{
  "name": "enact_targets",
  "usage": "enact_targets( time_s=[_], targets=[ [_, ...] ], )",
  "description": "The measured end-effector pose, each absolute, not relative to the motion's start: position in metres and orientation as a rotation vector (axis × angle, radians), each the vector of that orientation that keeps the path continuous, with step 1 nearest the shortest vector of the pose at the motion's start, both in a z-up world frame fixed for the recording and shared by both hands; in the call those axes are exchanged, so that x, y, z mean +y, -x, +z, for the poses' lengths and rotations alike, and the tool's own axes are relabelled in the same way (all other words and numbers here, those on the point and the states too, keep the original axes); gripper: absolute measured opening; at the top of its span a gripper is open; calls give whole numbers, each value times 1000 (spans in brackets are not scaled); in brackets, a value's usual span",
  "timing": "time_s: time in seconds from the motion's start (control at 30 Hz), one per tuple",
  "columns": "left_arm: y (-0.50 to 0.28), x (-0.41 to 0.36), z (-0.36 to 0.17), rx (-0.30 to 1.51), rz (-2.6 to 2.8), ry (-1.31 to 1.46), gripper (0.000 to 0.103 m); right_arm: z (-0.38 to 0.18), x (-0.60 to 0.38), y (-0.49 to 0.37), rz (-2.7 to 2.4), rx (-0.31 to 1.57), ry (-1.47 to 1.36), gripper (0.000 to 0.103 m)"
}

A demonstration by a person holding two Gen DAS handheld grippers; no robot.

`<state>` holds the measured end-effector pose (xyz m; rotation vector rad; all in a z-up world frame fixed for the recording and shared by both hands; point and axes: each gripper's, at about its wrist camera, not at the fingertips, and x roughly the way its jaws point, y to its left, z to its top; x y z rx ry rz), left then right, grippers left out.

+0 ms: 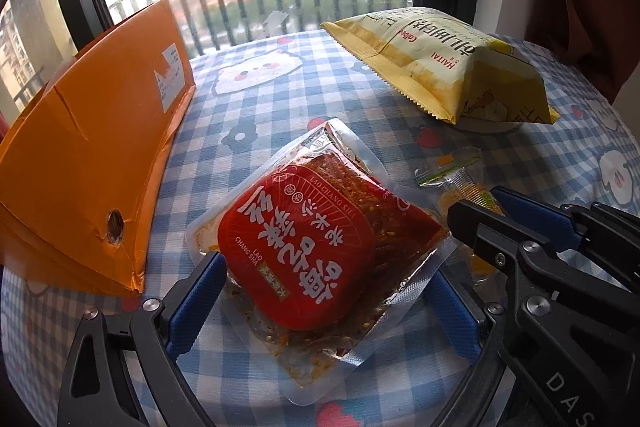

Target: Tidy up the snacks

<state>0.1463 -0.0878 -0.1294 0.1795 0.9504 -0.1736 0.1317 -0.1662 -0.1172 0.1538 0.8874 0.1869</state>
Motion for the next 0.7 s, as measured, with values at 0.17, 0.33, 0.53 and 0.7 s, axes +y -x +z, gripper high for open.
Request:
enact_targets(
  time_s=[0.17,0.33,0.53,0.7],
  targets=[
    [-151,-92,-128,952,-207,-228,98,-118,-170,-133,179,891,-159,27],
    [-158,-97,-128,952,-233,-274,102,-120,-174,-136,171,900,-164,27],
    [-166,-100,-129,932,-273,-277,102,-121,-177,-139,153,904,-153,27],
    [-169,-95,-133,941,-290,-193,99,-121,-178,-142,157,899,-162,27]
  ],
)
